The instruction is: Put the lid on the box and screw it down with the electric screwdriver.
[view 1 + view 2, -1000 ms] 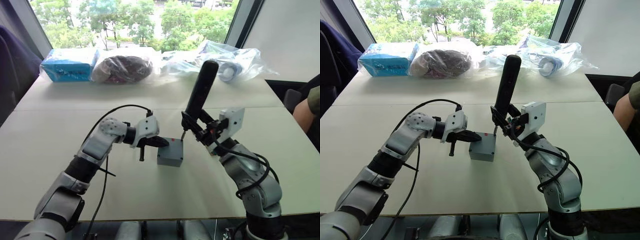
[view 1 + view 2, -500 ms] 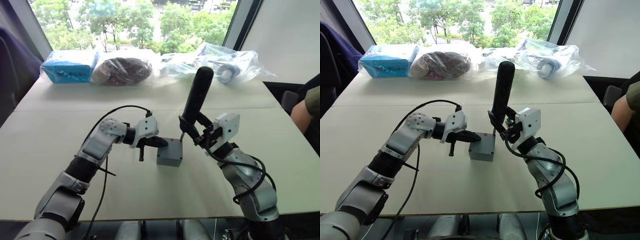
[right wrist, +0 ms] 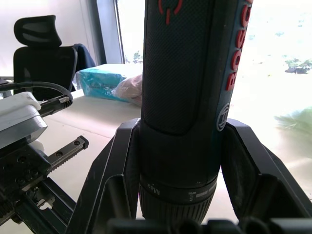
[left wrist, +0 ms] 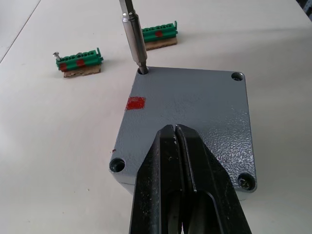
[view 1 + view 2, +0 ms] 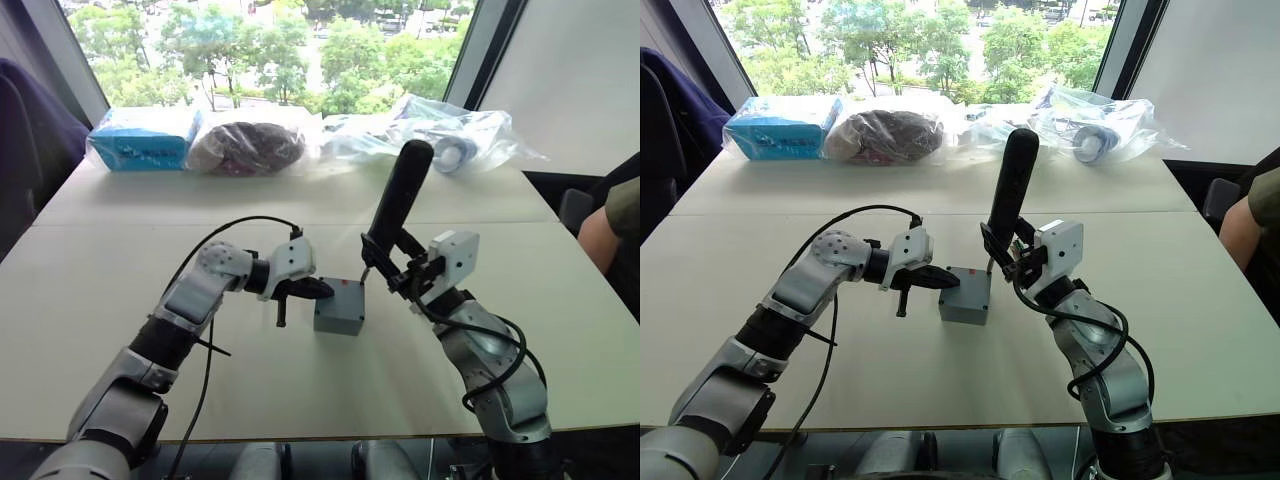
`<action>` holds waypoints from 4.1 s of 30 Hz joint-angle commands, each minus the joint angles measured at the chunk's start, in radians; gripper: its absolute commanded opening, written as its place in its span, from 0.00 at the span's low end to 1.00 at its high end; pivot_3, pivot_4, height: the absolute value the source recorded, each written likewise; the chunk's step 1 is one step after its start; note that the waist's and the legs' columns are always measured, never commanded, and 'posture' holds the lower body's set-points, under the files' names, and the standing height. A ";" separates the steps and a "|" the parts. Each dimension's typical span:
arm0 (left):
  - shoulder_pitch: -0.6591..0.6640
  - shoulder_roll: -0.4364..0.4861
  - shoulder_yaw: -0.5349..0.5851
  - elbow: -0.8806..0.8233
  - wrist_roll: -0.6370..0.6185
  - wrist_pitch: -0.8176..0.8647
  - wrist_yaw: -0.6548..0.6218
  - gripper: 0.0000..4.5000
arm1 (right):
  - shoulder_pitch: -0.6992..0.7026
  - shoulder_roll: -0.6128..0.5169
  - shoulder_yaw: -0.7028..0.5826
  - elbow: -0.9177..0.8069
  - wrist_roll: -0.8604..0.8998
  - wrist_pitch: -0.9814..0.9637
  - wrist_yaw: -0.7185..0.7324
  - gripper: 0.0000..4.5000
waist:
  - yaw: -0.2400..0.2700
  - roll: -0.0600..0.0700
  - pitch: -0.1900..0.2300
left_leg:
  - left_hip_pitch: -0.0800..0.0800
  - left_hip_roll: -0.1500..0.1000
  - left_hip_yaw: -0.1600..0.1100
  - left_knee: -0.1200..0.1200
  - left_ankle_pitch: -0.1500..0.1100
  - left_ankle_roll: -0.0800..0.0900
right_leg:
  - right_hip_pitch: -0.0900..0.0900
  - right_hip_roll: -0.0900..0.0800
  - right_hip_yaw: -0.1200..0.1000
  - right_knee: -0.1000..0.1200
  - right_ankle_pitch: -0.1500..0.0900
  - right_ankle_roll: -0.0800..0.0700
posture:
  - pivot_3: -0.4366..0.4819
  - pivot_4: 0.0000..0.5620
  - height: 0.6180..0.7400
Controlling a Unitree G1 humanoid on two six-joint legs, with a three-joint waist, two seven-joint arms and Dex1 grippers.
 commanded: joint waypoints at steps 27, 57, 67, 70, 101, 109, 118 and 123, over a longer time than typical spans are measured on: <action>0.065 0.006 -0.069 0.014 0.061 0.045 -0.012 0.00 | 0.064 -0.018 0.043 0.199 -0.080 0.158 -0.060 0.39 | 0.002 -0.001 -0.009 | 0.000 0.000 0.000 -0.001 -0.002 -0.002 | 0.001 0.000 0.000 -0.002 -0.001 -0.001 | 0.48 0.27 1.00; 0.117 0.013 -0.002 -0.134 -0.019 0.128 0.009 0.00 | -0.101 -0.099 -0.056 -0.179 0.048 0.173 -0.005 0.39 | 0.004 0.010 0.016 | -0.017 0.000 0.000 0.000 0.001 -0.001 | -0.014 -0.002 -0.001 0.001 -0.001 -0.001 | 0.48 0.27 1.00; 0.121 0.016 0.000 -0.147 -0.021 0.127 0.032 0.00 | -0.150 -0.082 -0.059 -0.193 0.090 0.241 -0.017 0.39 | 0.003 0.010 0.028 | -0.021 -0.001 0.000 0.001 0.002 -0.002 | -0.017 -0.002 -0.002 0.001 0.000 -0.001 | 0.48 0.27 1.00; 0.127 0.021 0.000 -0.157 -0.023 0.133 0.032 0.00 | -0.122 -0.085 -0.052 -0.186 0.079 0.239 -0.015 0.39 | 0.003 0.010 0.028 | -0.021 -0.001 0.000 0.001 0.002 -0.002 | -0.016 -0.001 -0.003 0.002 0.000 0.000 | 0.48 0.27 1.00; 0.123 0.020 -0.025 -0.102 -0.005 0.114 0.034 0.00 | -0.163 -0.017 -0.071 -0.259 0.138 0.287 -0.088 0.39 | 0.003 0.008 0.033 | -0.019 0.001 -0.001 0.018 0.002 0.000 | -0.014 0.007 -0.003 0.020 -0.002 0.007 | 0.48 0.27 1.00; 0.124 0.027 -0.022 -0.097 -0.005 0.108 0.033 0.00 | -0.133 -0.022 -0.047 -0.214 0.090 0.237 -0.074 0.39 | 0.003 0.007 0.033 | -0.018 0.001 -0.001 0.019 0.002 0.000 | -0.013 0.009 -0.003 0.021 -0.001 0.007 | 0.48 0.27 1.00; 0.123 0.028 -0.023 -0.096 -0.005 0.107 0.032 0.00 | -0.105 -0.020 -0.035 -0.175 0.053 0.200 -0.056 0.39 | 0.003 0.007 0.033 | -0.017 0.001 0.000 0.020 0.002 0.000 | -0.013 0.010 -0.003 0.023 -0.001 0.008 | 0.48 0.27 1.00; 0.124 0.027 -0.025 -0.096 -0.004 0.108 0.032 0.00 | -0.104 -0.006 -0.025 -0.148 0.032 0.179 -0.057 0.39 | 0.003 0.007 0.033 | -0.017 0.001 0.000 0.020 0.002 0.000 | -0.012 0.010 -0.004 0.023 -0.001 0.008 | 0.48 0.27 1.00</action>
